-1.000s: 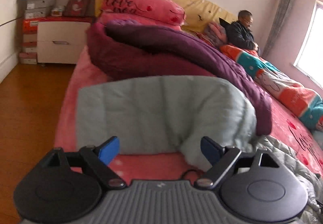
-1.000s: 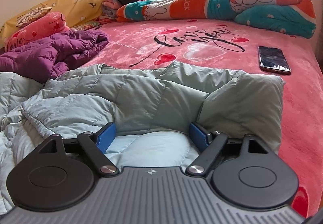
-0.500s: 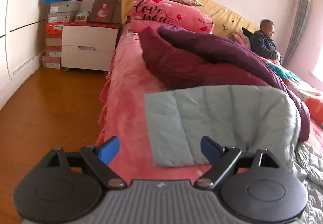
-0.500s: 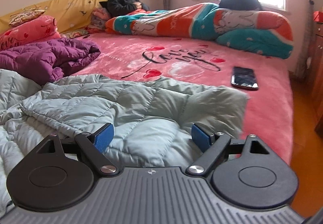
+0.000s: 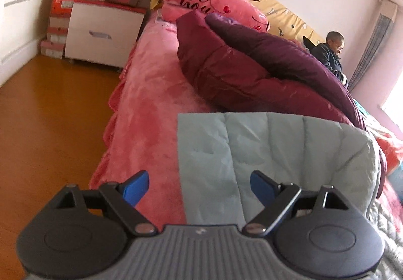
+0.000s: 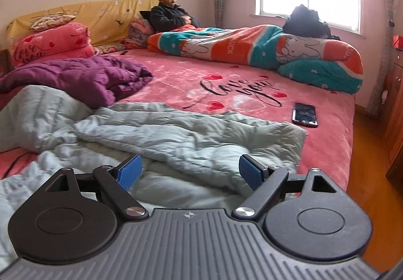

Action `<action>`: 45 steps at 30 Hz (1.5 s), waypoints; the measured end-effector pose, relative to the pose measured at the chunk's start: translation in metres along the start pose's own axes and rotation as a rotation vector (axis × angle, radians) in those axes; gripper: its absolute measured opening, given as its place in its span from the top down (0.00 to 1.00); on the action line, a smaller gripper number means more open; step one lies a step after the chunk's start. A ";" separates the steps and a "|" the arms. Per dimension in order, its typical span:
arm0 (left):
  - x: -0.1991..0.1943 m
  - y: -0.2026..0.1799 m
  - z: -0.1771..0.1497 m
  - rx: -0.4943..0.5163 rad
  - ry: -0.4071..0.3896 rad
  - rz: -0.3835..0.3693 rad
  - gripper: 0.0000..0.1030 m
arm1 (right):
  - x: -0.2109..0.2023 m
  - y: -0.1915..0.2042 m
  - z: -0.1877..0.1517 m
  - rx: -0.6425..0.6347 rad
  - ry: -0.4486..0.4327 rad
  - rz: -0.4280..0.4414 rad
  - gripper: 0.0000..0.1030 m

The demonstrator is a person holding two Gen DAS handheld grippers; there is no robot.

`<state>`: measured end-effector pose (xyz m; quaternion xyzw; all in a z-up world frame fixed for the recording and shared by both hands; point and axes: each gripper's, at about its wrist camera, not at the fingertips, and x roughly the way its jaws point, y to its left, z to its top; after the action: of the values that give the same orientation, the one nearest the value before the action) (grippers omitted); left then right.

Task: Fold large clothes

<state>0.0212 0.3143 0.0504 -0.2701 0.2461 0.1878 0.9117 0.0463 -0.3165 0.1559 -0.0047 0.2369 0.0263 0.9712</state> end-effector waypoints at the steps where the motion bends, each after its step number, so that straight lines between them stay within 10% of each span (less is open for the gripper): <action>1: 0.003 0.001 0.001 -0.011 0.005 -0.002 0.15 | -0.004 0.006 0.000 -0.011 0.001 0.003 0.00; 19: 0.032 0.004 0.003 -0.127 0.099 -0.028 0.18 | -0.003 0.063 -0.007 -0.159 0.087 0.049 0.00; 33: 0.020 0.005 0.010 -0.120 0.054 -0.012 0.83 | -0.005 0.056 -0.014 -0.141 0.108 0.056 0.00; 45: -0.001 -0.007 0.021 -0.153 -0.038 -0.109 0.96 | 0.002 0.042 -0.017 -0.051 0.094 0.069 0.00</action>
<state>0.0310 0.3212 0.0695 -0.3483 0.1985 0.1612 0.9018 0.0380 -0.2748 0.1405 -0.0225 0.2816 0.0653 0.9570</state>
